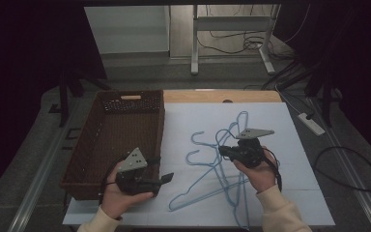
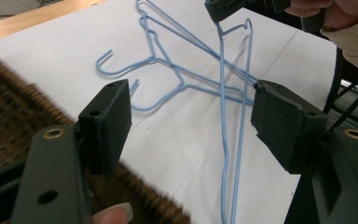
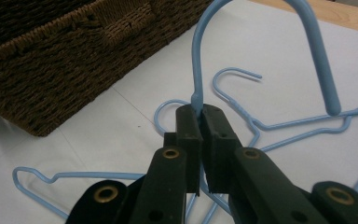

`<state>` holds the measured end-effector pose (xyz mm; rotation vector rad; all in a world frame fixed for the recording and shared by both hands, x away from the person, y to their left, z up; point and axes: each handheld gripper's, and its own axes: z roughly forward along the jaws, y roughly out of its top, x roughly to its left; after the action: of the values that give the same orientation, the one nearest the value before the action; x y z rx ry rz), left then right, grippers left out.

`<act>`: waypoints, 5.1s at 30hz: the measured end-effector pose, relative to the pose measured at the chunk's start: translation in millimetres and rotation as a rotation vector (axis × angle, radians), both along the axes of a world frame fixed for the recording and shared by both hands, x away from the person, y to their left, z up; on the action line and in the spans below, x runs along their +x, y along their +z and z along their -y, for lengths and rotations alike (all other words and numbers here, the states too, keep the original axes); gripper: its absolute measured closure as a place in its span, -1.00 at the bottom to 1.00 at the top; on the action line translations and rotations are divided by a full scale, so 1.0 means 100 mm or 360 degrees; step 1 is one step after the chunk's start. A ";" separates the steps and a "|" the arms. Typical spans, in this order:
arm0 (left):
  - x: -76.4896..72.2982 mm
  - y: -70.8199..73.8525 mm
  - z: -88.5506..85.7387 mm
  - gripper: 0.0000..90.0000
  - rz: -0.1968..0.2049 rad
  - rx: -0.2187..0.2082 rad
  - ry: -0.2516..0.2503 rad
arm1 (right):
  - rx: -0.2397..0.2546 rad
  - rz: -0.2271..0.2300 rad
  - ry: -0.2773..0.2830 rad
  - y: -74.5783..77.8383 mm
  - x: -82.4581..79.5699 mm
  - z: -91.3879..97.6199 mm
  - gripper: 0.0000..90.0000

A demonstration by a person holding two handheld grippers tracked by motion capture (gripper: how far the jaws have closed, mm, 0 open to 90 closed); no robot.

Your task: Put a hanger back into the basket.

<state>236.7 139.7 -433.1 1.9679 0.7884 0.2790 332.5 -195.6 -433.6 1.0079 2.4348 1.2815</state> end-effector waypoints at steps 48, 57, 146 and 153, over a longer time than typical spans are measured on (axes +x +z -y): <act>0.59 -0.50 1.28 0.24 -0.0379 0.0318 -0.0197 | 0.0007 0.0025 0.0069 0.02 -0.07 -0.01 0.93; 0.59 -0.52 1.31 0.89 -0.0410 0.0303 -0.0235 | 0.0030 0.0033 0.0080 0.04 -0.09 0.02 0.92; 0.46 0.60 -0.65 0.91 -0.0063 -0.0236 0.0269 | 0.0072 0.0201 -0.0227 -0.44 -0.41 1.00 -0.33; 0.44 0.62 -0.83 0.91 -0.0040 -0.0228 0.0326 | 0.0064 0.0194 -0.0228 -0.44 -0.41 1.00 -0.33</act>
<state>281.2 222.5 -371.6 1.7620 1.0012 0.3102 291.4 -295.2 -478.0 1.0604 2.2126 1.3084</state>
